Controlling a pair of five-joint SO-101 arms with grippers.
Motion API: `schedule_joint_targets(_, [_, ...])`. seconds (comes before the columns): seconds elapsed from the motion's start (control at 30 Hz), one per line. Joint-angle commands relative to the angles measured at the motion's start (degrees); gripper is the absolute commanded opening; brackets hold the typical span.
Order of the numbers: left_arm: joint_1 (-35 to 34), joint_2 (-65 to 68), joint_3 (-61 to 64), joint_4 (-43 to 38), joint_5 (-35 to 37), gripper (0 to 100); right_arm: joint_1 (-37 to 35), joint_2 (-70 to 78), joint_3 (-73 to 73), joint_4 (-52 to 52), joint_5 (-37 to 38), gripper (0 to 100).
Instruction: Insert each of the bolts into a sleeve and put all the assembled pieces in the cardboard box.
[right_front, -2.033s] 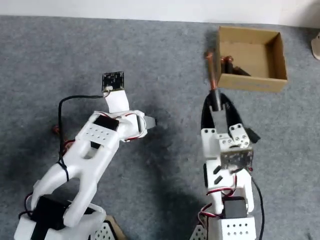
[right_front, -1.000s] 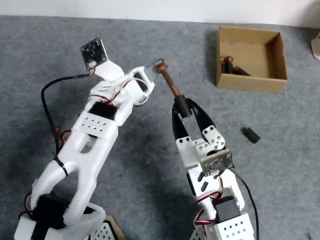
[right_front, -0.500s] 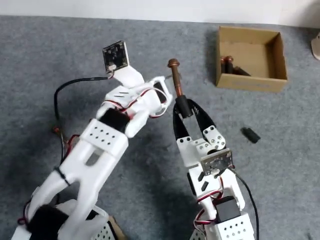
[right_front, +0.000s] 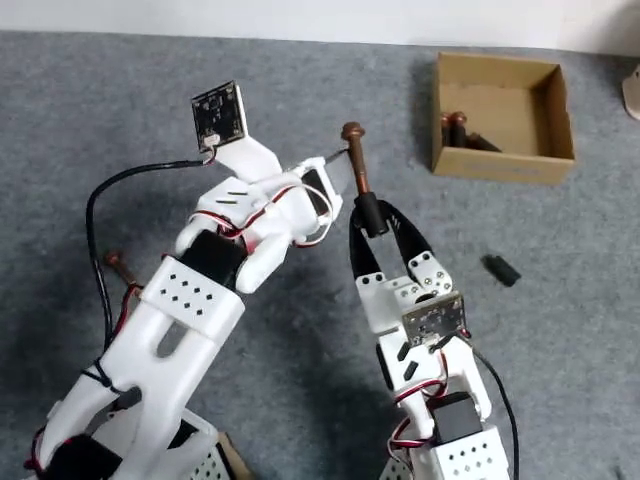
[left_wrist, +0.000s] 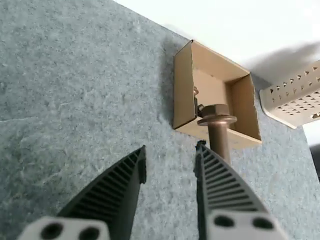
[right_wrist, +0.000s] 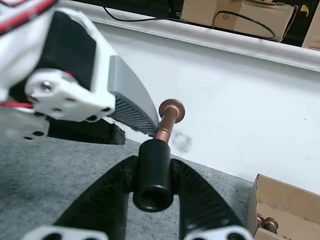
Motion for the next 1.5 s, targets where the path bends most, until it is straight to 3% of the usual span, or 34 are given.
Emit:
schedule_joint_targets(0.0, [2.15, -2.42, -3.3, 0.18, -0.09, 16, -0.66, -0.92, 6.46, 0.22, 0.62, 0.5])
schedule_joint_targets(0.37, [-0.57, -2.33, -1.01, 0.26, -0.26, 16, -0.66, -0.84, 6.9, 0.75, 0.7, 0.5])
schedule_joint_targets(0.73, [-10.59, -2.86, 7.96, 0.26, -4.22, 16, -0.66, -0.92, 6.9, 19.12, 3.52, 0.5])
schedule_joint_targets(1.1, [-14.02, -2.86, 8.31, 0.26, -4.22, 16, -0.57, -0.92, 6.81, 39.25, 4.13, 0.5])
schedule_joint_targets(1.23, [-14.29, -2.86, 8.31, 0.35, -4.22, 16, -0.57, -0.92, 6.81, 46.99, 9.14, 0.5])
schedule_joint_targets(1.47, [-14.2, -2.86, 8.4, 2.02, -4.22, 16, 6.37, -0.84, 6.64, 51.03, 17.67, 0.5])
